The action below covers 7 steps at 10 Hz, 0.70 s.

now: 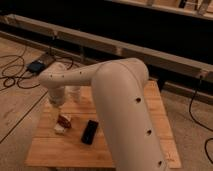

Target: Place the pepper in the ceramic bowl

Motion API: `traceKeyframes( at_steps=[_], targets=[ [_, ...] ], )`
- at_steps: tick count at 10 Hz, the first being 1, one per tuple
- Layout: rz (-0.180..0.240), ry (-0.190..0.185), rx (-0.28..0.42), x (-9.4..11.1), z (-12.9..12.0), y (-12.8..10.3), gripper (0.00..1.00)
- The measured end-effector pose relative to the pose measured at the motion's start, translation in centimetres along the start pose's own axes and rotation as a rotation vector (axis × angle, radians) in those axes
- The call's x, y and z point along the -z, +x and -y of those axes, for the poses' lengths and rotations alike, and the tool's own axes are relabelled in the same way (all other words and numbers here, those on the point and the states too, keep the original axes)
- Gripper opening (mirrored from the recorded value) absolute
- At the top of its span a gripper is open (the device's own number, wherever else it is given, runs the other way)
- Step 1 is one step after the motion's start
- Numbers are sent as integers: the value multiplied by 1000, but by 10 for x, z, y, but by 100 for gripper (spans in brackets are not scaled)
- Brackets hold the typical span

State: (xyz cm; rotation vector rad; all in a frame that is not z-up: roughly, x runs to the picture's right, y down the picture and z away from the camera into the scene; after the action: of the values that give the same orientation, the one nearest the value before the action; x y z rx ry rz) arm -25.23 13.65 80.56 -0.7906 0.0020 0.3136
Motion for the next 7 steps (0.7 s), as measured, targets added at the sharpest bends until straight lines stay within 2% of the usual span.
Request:
traceKeyframes(
  at_steps=[3,5,6,7],
  targets=[
    [-6,-24,-20,-20,-23,2,80],
    [-15,-28,-43,-29,-28,9,78],
    [-20,-29,-54,-33,-29,12,70],
    [-26,-27,-70,-37,-28,17,58]
  ],
)
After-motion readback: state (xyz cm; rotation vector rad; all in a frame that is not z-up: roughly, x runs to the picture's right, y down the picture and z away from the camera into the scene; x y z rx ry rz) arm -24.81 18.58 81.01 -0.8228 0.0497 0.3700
